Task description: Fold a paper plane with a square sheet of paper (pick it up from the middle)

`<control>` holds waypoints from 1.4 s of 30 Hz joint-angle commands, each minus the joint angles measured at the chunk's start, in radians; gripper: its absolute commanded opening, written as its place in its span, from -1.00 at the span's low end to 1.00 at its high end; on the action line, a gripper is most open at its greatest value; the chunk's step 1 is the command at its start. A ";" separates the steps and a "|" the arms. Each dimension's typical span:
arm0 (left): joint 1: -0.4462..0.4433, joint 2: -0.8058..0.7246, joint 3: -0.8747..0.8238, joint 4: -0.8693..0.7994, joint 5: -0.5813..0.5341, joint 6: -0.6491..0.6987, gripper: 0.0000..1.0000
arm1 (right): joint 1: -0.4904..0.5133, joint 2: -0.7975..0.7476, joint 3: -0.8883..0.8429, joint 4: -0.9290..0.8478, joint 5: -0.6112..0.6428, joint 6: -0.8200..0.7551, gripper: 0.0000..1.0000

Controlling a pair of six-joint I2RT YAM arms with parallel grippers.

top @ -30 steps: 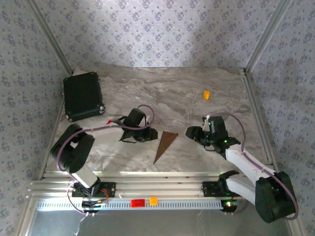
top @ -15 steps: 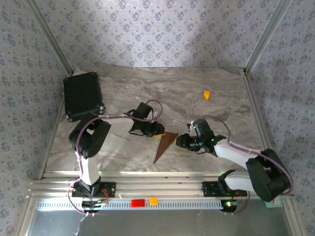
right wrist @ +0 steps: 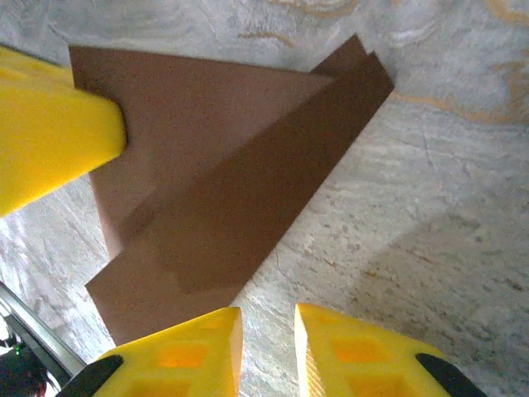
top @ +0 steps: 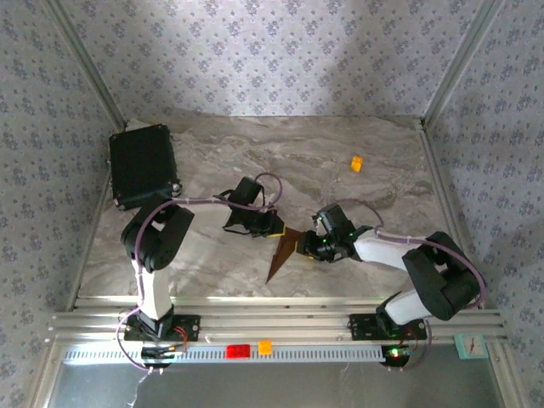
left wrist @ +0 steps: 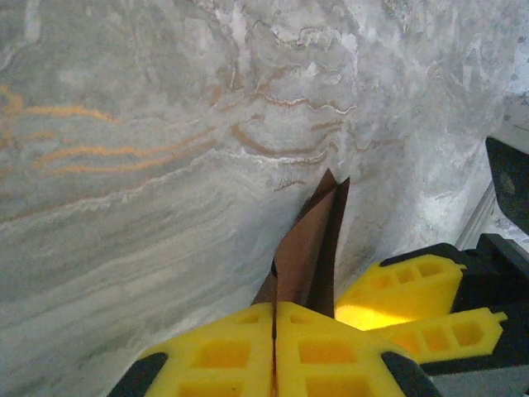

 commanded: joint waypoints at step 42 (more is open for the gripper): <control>-0.072 -0.388 -0.140 -0.134 -0.480 -0.045 -1.00 | 0.158 0.121 0.178 0.052 0.066 0.219 -0.50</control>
